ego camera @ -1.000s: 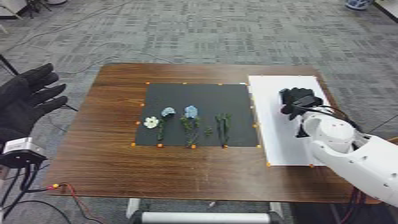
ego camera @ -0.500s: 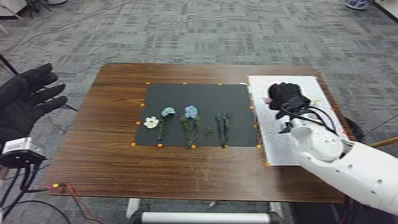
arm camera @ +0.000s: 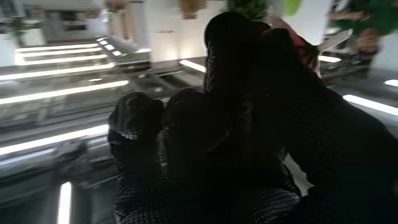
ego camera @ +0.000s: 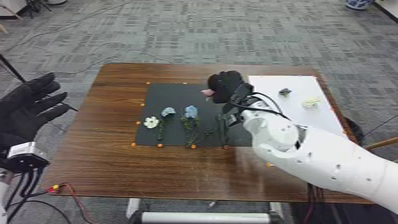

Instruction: Arrange flowers

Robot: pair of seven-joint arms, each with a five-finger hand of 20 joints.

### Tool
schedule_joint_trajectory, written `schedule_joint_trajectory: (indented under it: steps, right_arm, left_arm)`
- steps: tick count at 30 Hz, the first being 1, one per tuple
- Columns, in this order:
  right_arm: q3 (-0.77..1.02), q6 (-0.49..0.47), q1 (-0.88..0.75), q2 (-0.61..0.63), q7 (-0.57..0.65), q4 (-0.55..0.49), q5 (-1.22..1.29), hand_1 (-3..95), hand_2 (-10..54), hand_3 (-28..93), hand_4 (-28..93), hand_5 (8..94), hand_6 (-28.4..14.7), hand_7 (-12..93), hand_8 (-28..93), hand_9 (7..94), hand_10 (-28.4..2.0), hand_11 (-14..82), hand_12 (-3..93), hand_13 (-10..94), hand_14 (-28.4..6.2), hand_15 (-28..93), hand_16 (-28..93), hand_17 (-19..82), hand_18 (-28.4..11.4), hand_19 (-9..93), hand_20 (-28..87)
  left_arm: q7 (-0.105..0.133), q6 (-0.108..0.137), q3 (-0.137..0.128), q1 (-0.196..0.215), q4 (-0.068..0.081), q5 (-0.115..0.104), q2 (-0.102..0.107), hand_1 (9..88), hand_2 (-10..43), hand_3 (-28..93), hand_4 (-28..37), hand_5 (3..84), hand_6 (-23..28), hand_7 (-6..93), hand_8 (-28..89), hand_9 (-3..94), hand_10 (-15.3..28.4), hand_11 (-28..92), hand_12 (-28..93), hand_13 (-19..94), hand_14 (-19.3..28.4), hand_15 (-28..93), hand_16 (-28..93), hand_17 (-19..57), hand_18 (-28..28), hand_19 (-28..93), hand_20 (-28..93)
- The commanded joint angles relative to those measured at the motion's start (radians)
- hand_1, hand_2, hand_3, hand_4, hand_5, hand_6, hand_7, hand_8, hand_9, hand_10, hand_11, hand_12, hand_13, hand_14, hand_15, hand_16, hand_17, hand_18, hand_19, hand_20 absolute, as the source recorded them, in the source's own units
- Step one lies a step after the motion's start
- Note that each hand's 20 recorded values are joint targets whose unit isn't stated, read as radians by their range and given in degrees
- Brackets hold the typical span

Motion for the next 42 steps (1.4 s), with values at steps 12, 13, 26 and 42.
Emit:
schedule_joint_trajectory:
  steps: [12,13,26,42]
  right_arm:
    - [-0.143,-0.062,0.052,-0.058,0.079,0.067,-0.117,50.5,-9.5,84,-28,72.8,3.3,50,-1,85.4,-4.2,19.5,51.1,70,-4.3,77,40,39,-19.0,88,53]
    - [-0.147,-0.061,0.054,-0.064,0.103,0.071,-0.141,50.5,-9.5,84,-28,72.7,3.3,50,-1,85.4,-4.2,19.5,51.1,70,-4.3,78,40,39,-19.0,88,53]
    - [-0.221,-0.041,0.104,-0.101,0.114,0.088,-0.144,50.7,-9.5,84,-28,71.7,3.7,50,-2,84.5,-4.1,19.3,50.4,69,-4.4,78,40,38,-19.0,88,54]
    - [-0.346,-0.03,0.189,-0.116,0.186,0.103,-0.14,50.0,-9.5,83,-28,69.1,4.6,50,-3,81.5,-3.9,19.0,49.9,67,-4.8,79,40,37,-18.7,87,54]
  left_arm:
    - [-0.011,-0.005,-0.004,0.004,-0.014,0.009,-0.003,24.2,-6.4,69,-28.2,26.2,2.8,23.2,-11,20.2,11.4,25,12,13,14.5,43,-9,-8.1,20.7,40,7]
    - [-0.011,-0.004,-0.003,0.001,-0.012,0.008,0.0,24.3,-6.4,69,-28.2,26.1,2.8,23.2,-11,20.2,11.4,25,12,13,14.5,43,-9,-8.1,20.7,40,7]
    - [-0.014,-0.008,-0.005,-0.006,-0.01,0.012,0.01,24.4,-6.3,69,-28.1,26.1,2.8,22.7,-11,20.1,11.4,25,13,13,14.5,42,-8,-8.0,20.7,40,7]
    - [-0.016,-0.01,-0.002,-0.011,-0.009,0.012,0.013,24.6,-5.9,69,-27.6,25.9,2.8,21.7,-10,20.0,11.3,23,13,13,14.2,40,-8,-7.9,20.4,40,8]
